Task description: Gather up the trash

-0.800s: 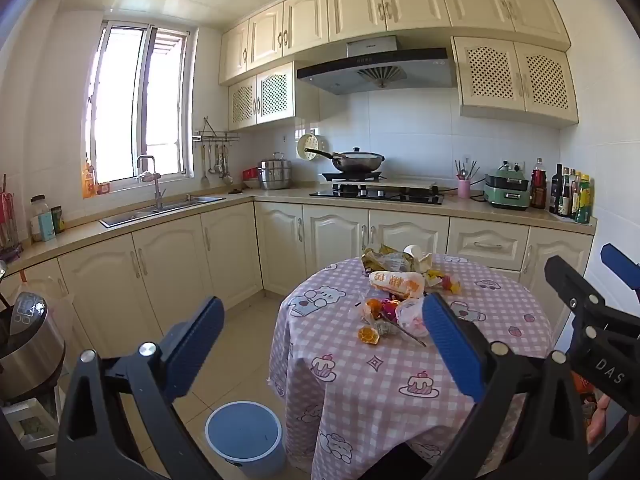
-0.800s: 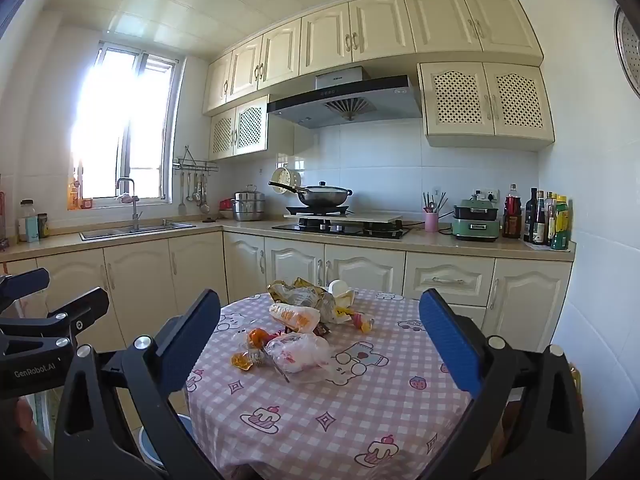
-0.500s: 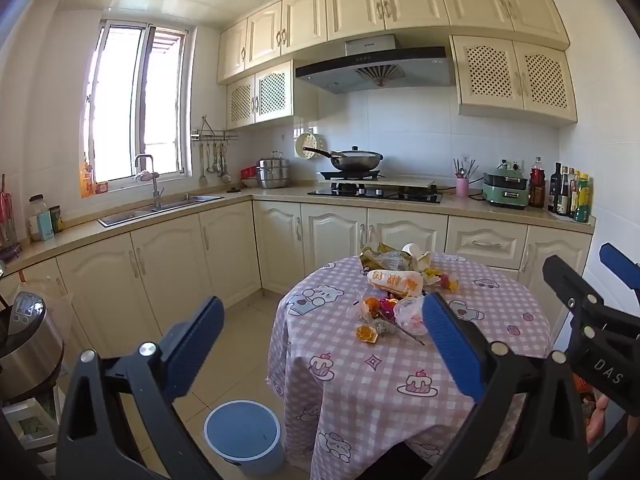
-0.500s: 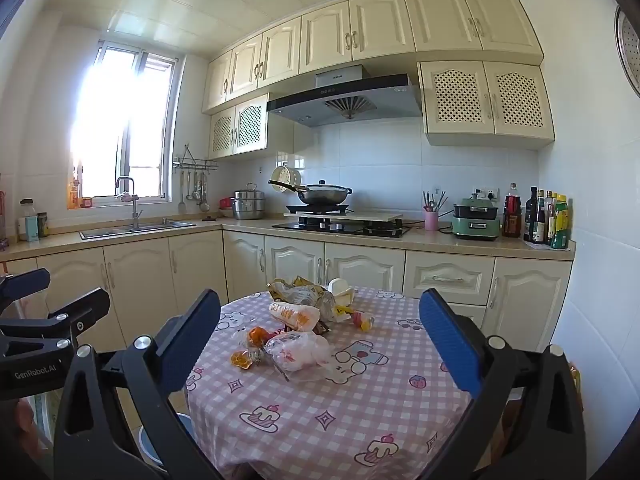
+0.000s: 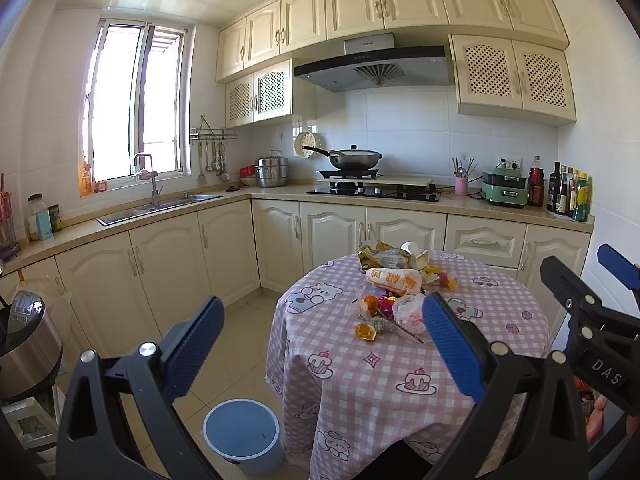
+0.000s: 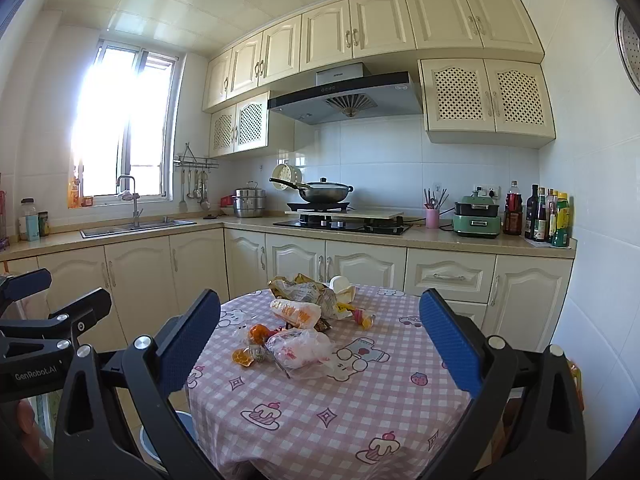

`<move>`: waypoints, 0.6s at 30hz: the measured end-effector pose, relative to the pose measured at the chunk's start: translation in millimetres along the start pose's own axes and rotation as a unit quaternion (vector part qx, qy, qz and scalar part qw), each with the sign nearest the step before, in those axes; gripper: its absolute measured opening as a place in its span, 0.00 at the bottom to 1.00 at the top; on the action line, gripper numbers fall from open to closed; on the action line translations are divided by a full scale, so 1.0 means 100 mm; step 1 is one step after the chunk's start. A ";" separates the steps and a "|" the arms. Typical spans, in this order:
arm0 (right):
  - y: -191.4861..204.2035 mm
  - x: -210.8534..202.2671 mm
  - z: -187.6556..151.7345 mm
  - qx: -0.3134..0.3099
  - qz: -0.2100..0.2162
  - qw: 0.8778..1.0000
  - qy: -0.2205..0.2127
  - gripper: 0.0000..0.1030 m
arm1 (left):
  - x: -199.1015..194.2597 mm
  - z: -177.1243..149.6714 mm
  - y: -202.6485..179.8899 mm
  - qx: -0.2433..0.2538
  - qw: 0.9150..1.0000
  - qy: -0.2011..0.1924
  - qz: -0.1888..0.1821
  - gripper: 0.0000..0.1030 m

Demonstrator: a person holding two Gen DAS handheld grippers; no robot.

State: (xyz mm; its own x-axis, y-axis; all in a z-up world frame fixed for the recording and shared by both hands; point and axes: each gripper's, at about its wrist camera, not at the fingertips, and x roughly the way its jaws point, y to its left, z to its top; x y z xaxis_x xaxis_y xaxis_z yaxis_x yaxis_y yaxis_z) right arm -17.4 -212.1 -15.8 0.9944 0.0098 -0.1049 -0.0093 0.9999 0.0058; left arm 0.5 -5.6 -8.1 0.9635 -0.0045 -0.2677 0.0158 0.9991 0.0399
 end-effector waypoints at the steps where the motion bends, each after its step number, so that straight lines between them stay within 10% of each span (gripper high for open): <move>1: 0.00 0.00 0.00 0.000 0.000 1.000 0.000 0.93 | 0.00 0.00 0.00 -0.001 1.000 0.000 0.000 0.95; 18: 0.03 0.01 -0.04 -0.001 0.001 1.000 0.005 0.93 | -0.03 -0.01 0.01 0.000 1.000 0.003 -0.002 0.95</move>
State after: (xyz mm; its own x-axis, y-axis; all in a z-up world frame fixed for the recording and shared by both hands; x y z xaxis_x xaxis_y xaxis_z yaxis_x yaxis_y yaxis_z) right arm -16.7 -209.3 -20.3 0.9933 0.0123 -0.1150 -0.0118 0.9999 0.0045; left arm -2.5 -5.0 -8.6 0.9616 -0.0092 -0.2743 0.0206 0.9990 0.0386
